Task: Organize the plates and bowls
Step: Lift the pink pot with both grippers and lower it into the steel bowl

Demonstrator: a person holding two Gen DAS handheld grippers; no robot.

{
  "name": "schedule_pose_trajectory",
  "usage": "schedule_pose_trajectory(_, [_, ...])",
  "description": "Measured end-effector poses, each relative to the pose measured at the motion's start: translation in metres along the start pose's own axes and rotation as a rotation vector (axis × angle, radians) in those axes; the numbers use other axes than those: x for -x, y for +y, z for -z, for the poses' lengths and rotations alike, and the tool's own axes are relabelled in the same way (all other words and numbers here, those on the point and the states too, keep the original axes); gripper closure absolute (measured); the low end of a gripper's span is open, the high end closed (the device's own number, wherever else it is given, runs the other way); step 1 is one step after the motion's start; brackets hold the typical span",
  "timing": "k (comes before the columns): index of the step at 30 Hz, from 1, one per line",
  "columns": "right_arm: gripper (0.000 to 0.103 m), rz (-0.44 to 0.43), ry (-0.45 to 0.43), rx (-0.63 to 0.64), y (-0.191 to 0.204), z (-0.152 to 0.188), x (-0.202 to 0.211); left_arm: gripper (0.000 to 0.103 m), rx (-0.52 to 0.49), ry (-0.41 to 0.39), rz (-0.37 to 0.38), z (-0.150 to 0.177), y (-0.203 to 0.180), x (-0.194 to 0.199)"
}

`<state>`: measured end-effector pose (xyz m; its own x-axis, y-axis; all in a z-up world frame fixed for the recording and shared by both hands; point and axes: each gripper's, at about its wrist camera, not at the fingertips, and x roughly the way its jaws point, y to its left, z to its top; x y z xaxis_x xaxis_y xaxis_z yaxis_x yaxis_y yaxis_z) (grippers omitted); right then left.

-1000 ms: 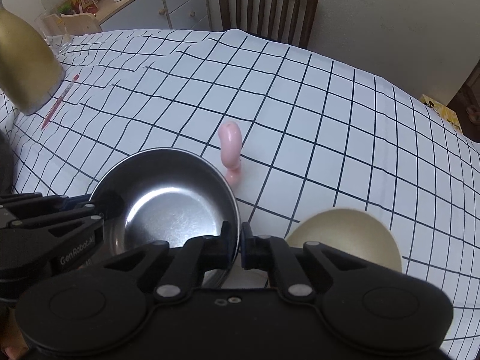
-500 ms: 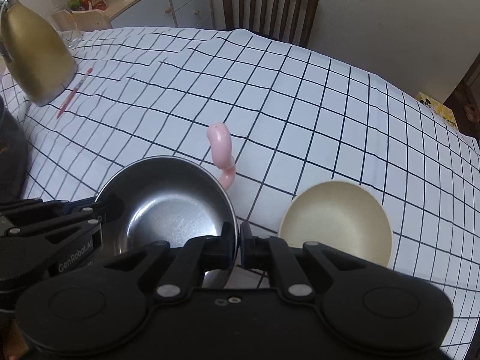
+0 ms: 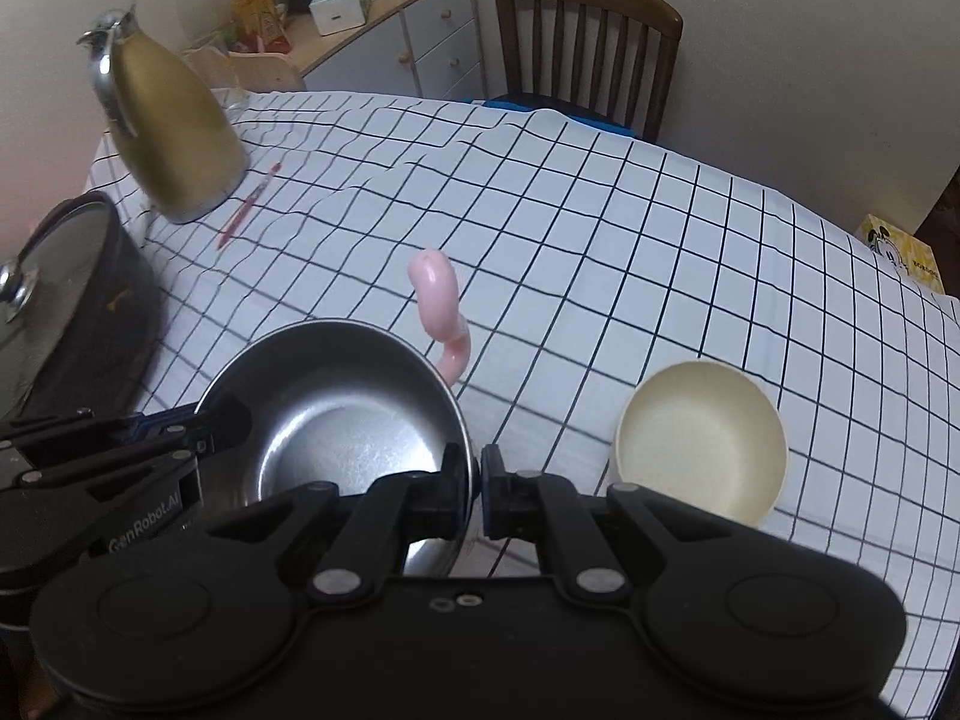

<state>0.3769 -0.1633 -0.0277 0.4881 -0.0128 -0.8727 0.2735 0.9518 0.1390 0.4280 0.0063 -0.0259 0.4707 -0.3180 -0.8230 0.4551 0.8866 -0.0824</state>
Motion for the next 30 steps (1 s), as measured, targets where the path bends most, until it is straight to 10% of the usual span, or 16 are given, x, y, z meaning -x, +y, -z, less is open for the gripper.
schedule_pose_trajectory(30, [0.095,-0.047,0.078,-0.01,-0.009,0.151,0.078,0.098,-0.01,0.105,-0.013,0.149,-0.045,0.077])
